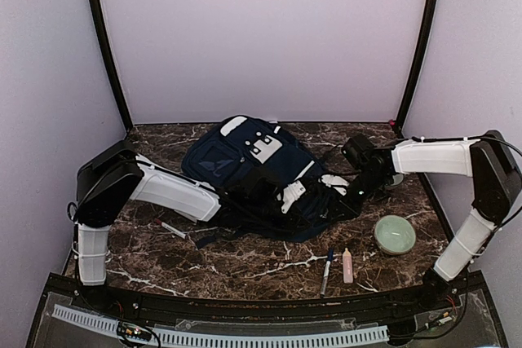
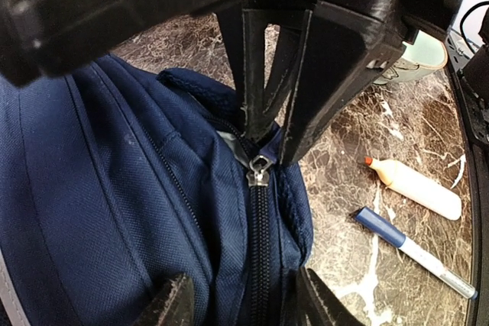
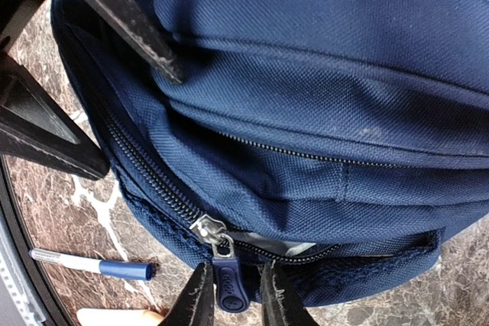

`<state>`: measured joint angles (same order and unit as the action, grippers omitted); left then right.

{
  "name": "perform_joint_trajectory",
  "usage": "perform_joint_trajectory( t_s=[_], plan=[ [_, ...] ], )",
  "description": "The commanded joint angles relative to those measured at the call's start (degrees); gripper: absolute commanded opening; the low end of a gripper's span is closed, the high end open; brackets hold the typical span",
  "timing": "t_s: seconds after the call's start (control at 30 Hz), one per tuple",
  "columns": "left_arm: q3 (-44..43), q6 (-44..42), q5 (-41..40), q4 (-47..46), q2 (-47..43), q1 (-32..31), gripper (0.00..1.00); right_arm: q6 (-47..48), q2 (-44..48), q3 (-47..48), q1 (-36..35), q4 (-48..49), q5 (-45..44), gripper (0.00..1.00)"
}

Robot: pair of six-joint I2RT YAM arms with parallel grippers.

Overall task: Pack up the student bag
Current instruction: Zip the student bag into the largest pocket of the bag.

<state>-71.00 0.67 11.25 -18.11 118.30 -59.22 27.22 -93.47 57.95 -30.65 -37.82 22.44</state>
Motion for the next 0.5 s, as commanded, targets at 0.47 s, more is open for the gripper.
perform_joint_trajectory(
  t_s=[0.47],
  plan=[
    [-0.6,-0.5,-2.5,3.3,1.8,0.2,0.43,0.9,0.8,0.5,0.5,-2.2,-1.8,0.00]
  ],
)
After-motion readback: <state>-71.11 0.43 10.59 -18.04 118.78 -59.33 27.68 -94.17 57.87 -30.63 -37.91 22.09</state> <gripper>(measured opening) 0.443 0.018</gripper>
